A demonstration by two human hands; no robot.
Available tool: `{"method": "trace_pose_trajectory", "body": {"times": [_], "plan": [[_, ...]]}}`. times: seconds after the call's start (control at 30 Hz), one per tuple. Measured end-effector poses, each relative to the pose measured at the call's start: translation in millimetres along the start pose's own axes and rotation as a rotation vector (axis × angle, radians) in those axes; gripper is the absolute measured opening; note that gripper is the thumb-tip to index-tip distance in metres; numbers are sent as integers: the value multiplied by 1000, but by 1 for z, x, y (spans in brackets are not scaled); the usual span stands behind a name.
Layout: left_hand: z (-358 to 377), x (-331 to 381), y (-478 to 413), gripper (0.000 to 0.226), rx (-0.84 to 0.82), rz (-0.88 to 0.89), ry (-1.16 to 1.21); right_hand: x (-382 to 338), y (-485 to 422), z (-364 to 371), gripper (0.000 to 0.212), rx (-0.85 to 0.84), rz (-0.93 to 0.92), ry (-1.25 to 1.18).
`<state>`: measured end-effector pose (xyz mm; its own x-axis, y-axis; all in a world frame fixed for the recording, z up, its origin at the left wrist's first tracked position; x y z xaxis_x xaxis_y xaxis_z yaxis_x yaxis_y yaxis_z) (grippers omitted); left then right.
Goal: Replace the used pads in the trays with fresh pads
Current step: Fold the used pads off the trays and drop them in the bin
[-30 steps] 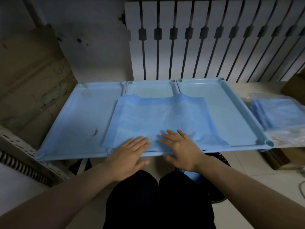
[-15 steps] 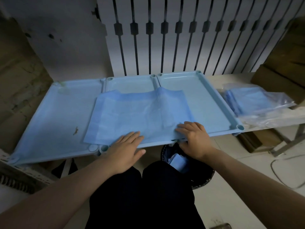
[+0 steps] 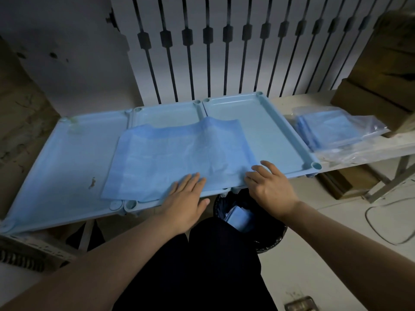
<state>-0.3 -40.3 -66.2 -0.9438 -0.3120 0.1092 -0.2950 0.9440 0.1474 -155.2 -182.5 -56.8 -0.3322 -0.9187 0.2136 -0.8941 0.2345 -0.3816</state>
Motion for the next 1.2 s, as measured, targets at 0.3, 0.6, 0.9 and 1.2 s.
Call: {"method": "trace_pose_trajectory", "body": {"times": [0.3,0.6,0.9,1.2], "plan": [[-5,0,-32,63,-8,-87,159,59,-2,10,42,-423,946,-426],[0,-56,-55,65,-140,-285,45,74,-37,20,38,-532,1061,-819],[8,-65,-73,68,-159,-304,3,94,-46,44,28,-177,1262,-1060],[6,-82,-112,66,-66,-327,-8,117,-83,53,20,132,1135,-961]]}}
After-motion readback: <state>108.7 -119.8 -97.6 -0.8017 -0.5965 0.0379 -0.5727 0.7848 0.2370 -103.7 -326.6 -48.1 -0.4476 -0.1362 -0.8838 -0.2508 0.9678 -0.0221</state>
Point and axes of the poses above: each hand's wrist, its own y-axis away from the middle knuckle, its own z-axis out of the palm, x = y × z, the point moved 5 cm from there along -y, towards the middle knuckle, and after that the axes turned 5 degrees about -y, right-handed, at the moved point
